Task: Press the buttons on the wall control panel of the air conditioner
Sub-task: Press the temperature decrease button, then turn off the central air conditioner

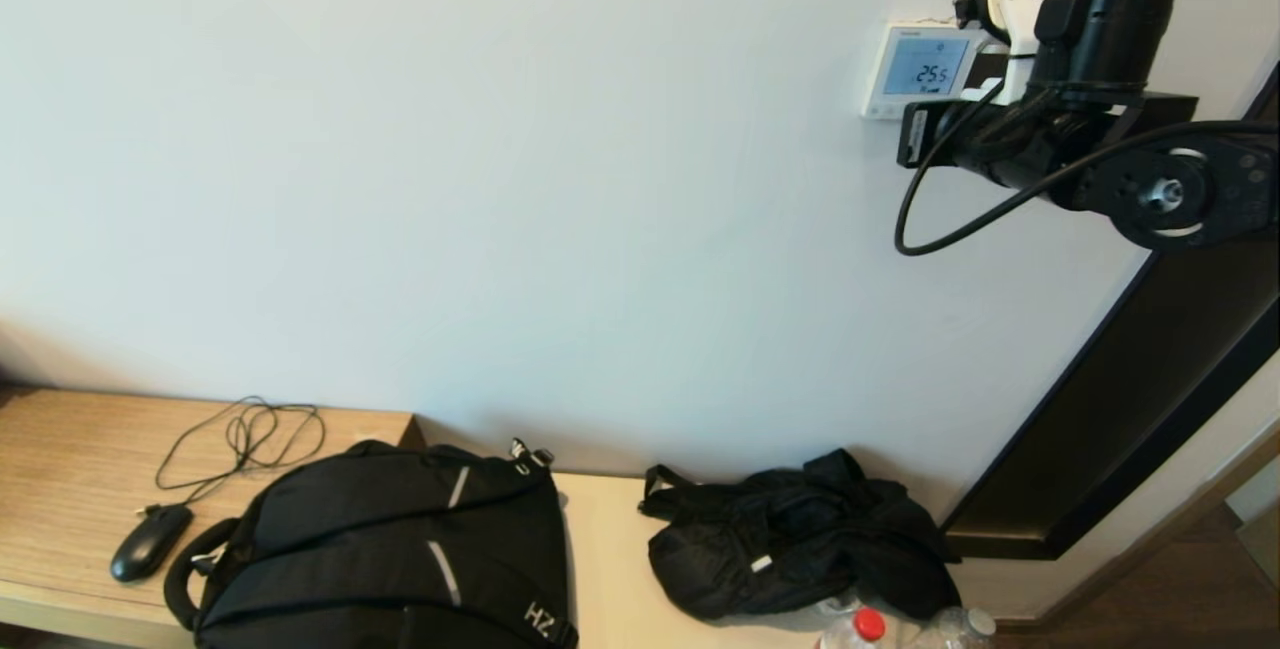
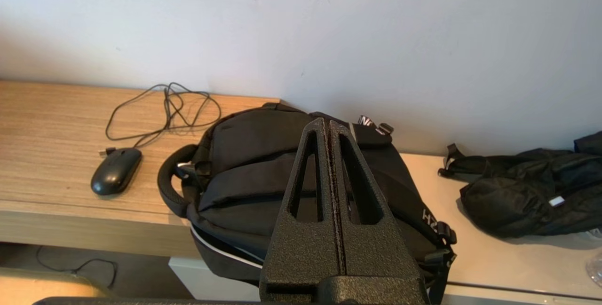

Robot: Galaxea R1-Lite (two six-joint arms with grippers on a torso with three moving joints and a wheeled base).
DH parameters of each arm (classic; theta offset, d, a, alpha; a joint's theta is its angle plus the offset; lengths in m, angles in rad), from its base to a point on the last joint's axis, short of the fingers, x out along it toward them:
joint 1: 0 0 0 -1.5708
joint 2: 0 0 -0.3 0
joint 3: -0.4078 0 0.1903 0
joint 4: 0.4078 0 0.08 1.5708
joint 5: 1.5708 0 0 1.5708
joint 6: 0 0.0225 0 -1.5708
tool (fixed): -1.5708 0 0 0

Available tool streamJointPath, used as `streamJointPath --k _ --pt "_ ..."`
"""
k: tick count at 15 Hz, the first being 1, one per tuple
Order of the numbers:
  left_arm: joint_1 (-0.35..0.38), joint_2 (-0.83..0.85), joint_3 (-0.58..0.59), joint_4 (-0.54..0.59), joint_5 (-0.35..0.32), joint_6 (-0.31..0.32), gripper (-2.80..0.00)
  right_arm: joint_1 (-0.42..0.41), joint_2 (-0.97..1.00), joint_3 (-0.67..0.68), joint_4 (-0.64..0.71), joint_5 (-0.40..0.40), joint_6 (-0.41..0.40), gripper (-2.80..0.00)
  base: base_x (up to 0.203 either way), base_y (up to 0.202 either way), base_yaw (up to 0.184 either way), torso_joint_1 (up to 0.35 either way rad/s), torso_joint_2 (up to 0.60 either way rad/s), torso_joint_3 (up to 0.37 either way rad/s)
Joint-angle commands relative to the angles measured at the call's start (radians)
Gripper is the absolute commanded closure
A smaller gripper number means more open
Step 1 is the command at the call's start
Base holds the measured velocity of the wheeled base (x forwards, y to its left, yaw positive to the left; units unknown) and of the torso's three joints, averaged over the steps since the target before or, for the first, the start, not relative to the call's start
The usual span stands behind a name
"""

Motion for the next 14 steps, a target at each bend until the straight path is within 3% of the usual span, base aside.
streamJointPath --k 1,11,14 --pt "0.0 0.0 0.0 0.0 0.0 0.0 0.0 0.001 -0.11 0.076 -0.002 -0.002 -0.002 0.0 0.0 0.0 0.0 0.0 0.0 0.0" --pt "0.0 0.0 0.0 0.0 0.0 -0.001 0.0 -0.005 -0.555 0.522 0.01 0.012 -0.008 0.0 0.0 0.0 0.0 0.0 0.0 0.0" --pt "0.0 0.0 0.0 0.0 0.0 0.0 0.0 -0.013 -0.71 0.598 0.145 0.049 -0.003 0.0 0.0 0.0 0.0 0.0 0.0 0.0"
